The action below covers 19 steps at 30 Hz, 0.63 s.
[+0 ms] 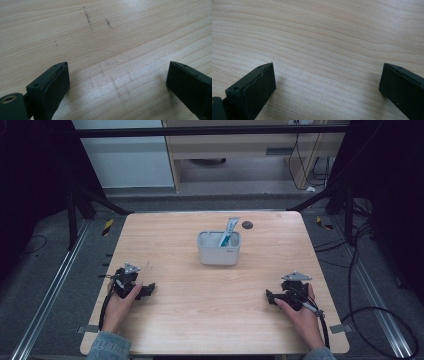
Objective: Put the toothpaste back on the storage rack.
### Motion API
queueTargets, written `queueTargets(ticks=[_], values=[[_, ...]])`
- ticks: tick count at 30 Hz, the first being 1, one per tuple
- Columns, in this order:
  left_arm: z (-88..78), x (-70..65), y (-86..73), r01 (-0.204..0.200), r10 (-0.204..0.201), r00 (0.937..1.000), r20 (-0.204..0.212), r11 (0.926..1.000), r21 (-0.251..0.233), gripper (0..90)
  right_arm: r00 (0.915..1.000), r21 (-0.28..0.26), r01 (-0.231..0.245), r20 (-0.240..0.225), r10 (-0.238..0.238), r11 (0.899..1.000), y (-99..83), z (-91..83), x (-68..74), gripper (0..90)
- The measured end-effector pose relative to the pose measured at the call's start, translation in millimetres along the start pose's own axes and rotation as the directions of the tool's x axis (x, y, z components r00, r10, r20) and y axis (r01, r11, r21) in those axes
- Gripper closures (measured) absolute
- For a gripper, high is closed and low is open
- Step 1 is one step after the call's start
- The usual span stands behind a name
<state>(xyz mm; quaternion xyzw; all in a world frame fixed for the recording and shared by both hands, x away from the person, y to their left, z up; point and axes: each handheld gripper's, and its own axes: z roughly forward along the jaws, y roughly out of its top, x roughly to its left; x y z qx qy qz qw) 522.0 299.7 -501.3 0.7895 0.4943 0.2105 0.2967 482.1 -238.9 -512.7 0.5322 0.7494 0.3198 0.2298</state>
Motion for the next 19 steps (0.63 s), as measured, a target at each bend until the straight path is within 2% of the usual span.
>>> queueTargets(ticks=[6, 10, 19], values=[[3.1, 1.6, -1.1, 0.005, -0.005, 0.9999, 0.015, 0.9998, -0.02, 2.1, 1.0, 0.0, 0.0, 0.0, 0.0, 1.0, 0.0, 0.0, 0.0, 0.8], [5.7, 1.9, -3.4, 0.006, -0.005, 0.9998, 0.019, 0.9987, -0.051, 0.0, 1.0, 0.0, 0.001, 0.0, -0.001, 1.0, 0.0, 0.0, -0.1, 0.8], [5.9, 1.5, -3.3, 0.01, -0.009, 0.9998, 0.016, 0.9986, -0.051, 0.0, 1.0, 0.0, 0.0, 0.0, 0.0, 1.0, 0.0, 0.0, 0.0, 0.8]])
